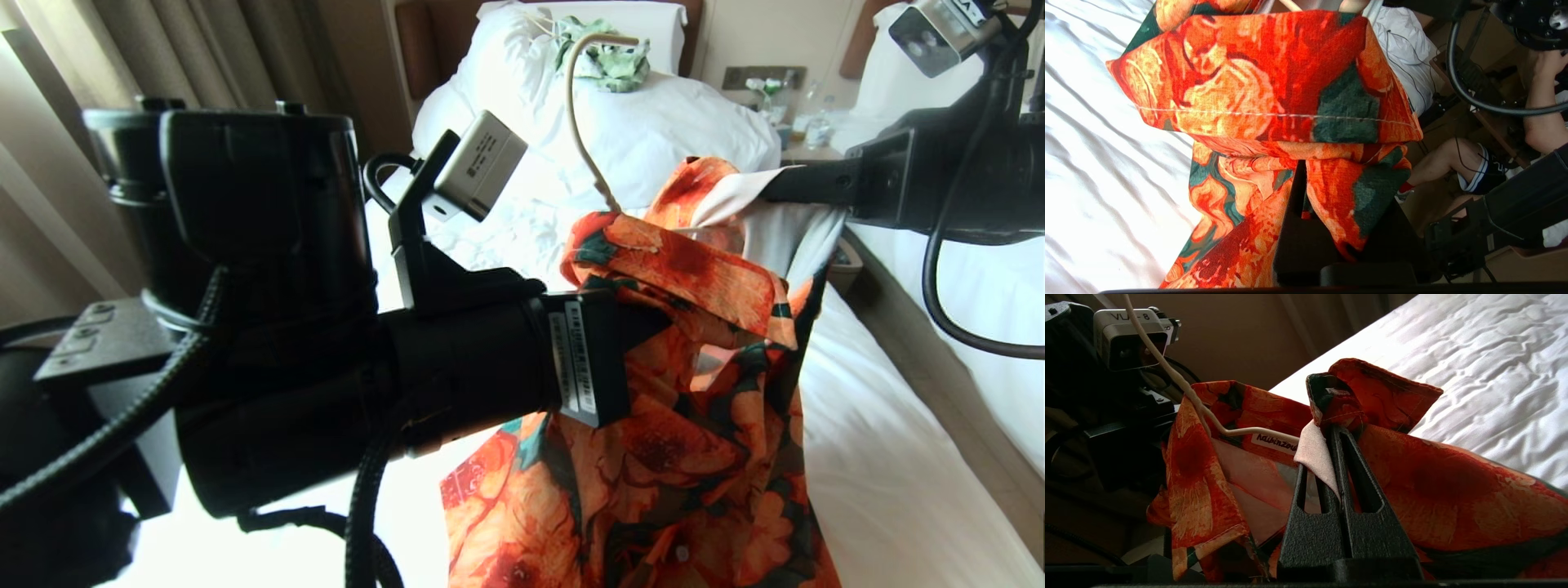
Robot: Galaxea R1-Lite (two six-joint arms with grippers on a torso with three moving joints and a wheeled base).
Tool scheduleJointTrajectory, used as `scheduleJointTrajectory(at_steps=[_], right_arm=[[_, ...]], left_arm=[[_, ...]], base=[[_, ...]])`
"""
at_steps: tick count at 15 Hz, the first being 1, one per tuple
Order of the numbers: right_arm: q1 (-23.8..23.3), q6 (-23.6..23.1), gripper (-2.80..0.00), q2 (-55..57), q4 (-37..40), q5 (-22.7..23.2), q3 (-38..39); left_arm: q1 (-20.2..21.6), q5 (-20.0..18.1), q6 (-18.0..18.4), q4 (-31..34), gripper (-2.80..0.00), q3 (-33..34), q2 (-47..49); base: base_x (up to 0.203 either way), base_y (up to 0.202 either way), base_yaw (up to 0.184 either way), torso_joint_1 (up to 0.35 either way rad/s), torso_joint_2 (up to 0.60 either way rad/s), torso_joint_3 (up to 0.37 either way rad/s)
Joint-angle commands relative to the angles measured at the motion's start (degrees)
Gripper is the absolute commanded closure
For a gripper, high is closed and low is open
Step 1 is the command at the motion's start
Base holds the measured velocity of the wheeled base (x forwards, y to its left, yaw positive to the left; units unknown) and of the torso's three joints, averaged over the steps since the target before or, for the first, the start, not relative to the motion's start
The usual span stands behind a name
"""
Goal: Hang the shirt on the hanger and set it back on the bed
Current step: Hook the other side of the shirt onto the hanger
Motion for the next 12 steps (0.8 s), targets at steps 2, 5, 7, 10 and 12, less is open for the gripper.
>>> scheduleJointTrajectory(at_steps=[2, 5, 7, 10, 12], right_arm=[[2.19, -0.09, 0.00, 0.02, -0.03, 0.18, -1.35], [2.94, -0.01, 0.00, 0.20, 0.02, 0.11, -3.52], [4.11, -0.01, 0.00, -0.54, 0.13, 0.19, -3.42], [4.85, -0.01, 0.00, -2.61, 0.30, 0.20, -1.00], [4.88, -0.01, 0.00, -3.65, 0.58, 0.20, -0.61]], left_arm=[[0.44, -0.01, -0.08, 0.04, 0.00, -2.43, 2.23], [-0.34, -0.10, -0.15, 1.80, 0.00, -3.80, 2.26], [-1.11, -0.03, -0.17, 2.39, 0.00, -4.37, 1.99], [-1.15, 0.34, -0.17, 2.37, 0.00, -5.80, 1.85], [-1.01, 0.43, 0.01, 2.06, 0.00, -6.58, 1.91]], base=[[0.000, 0.000, 0.000, 0.000, 0.00, 0.000], [0.000, 0.000, 0.000, 0.000, 0.00, 0.000], [0.000, 0.000, 0.000, 0.000, 0.00, 0.000], [0.000, 0.000, 0.000, 0.000, 0.00, 0.000], [0.000, 0.000, 0.000, 0.000, 0.00, 0.000]])
